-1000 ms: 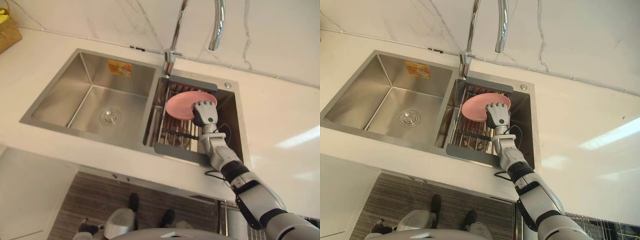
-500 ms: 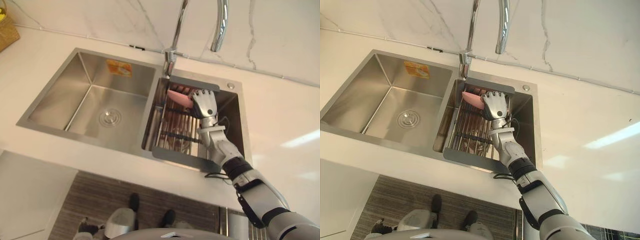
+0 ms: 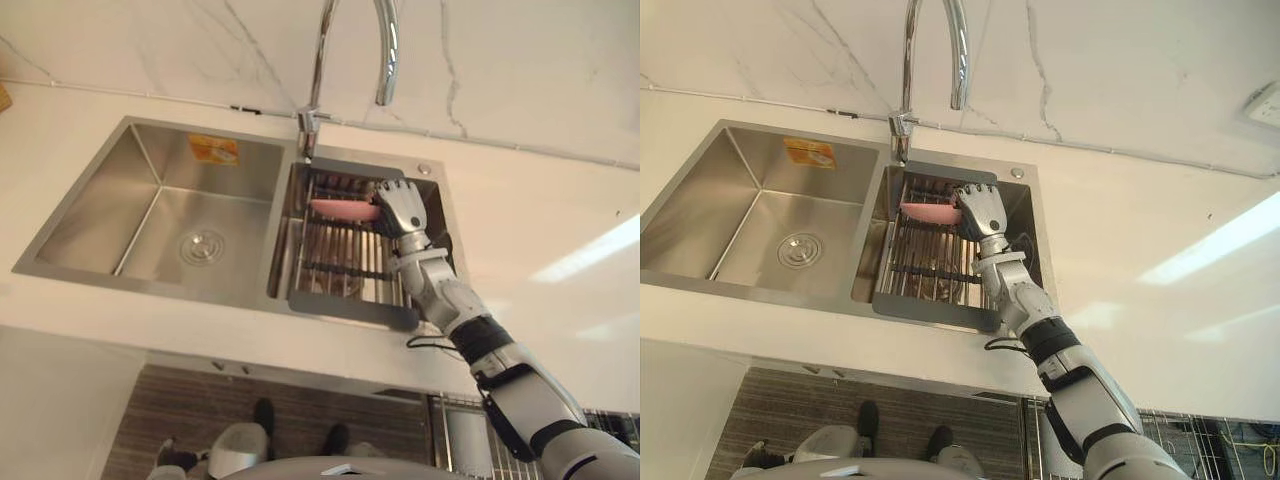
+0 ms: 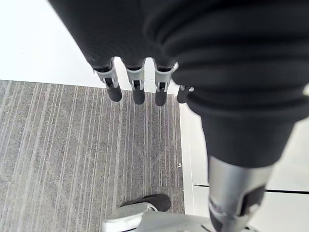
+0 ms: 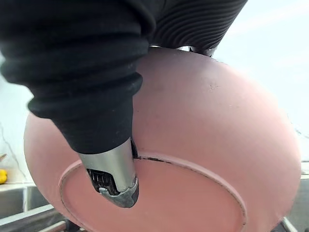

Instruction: Walk over to the sink, pick up the cup, carry it to the dishwasher, place the cup inside the dishwasher, then close the dishwasher door

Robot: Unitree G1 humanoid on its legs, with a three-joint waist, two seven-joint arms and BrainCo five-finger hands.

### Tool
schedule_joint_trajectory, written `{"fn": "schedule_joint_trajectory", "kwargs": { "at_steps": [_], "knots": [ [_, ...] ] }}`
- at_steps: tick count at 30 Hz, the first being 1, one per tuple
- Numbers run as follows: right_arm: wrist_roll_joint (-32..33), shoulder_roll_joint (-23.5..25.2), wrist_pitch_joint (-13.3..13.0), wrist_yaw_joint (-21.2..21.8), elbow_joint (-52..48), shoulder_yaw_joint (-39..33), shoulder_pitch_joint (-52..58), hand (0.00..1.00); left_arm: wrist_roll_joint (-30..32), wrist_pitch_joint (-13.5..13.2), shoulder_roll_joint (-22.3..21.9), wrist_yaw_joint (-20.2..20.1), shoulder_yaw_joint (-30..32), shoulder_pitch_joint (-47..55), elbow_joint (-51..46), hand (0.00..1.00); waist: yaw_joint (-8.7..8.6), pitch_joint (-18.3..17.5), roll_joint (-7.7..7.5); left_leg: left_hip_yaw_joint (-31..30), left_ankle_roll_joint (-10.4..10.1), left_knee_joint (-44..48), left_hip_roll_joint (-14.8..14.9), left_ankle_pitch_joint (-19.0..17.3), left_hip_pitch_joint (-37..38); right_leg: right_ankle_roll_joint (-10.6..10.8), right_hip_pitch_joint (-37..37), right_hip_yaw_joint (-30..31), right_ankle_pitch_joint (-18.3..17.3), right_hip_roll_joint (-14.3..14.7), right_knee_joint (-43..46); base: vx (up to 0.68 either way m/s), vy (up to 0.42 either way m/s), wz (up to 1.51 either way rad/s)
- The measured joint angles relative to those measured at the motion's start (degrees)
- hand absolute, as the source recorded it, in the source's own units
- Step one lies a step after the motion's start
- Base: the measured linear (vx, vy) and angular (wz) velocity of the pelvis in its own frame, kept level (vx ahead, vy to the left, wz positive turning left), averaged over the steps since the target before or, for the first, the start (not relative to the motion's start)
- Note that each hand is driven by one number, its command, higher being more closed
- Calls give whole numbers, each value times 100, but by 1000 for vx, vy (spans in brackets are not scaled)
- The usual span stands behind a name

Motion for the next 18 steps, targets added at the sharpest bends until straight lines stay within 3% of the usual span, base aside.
{"fn": "schedule_joint_trajectory", "kwargs": {
  "at_steps": [5,14,18],
  "knots": [
    [-19,-26,-235,3,-235,-76,58,100,2,82,-3,0,2,1,8,0,-43,-68,-9,28,0,0,12,-2,-7,21,6,11,65,18,-58,11,9,-2],
    [-517,-289,-332,7,-748,-168,222,100,11,143,-6,7,6,28,56,0,-149,-201,-15,99,3,3,52,-1,28,-17,20,100,95,68,-113,28,-1,-4],
    [-700,-630,-364,22,-1537,-289,531,100,121,131,-1,5,6,60,57,0,-211,-208,-17,231,-13,3,85,-12,69,-44,8,226,115,99,-115,-5,9,-14]
  ]
}}
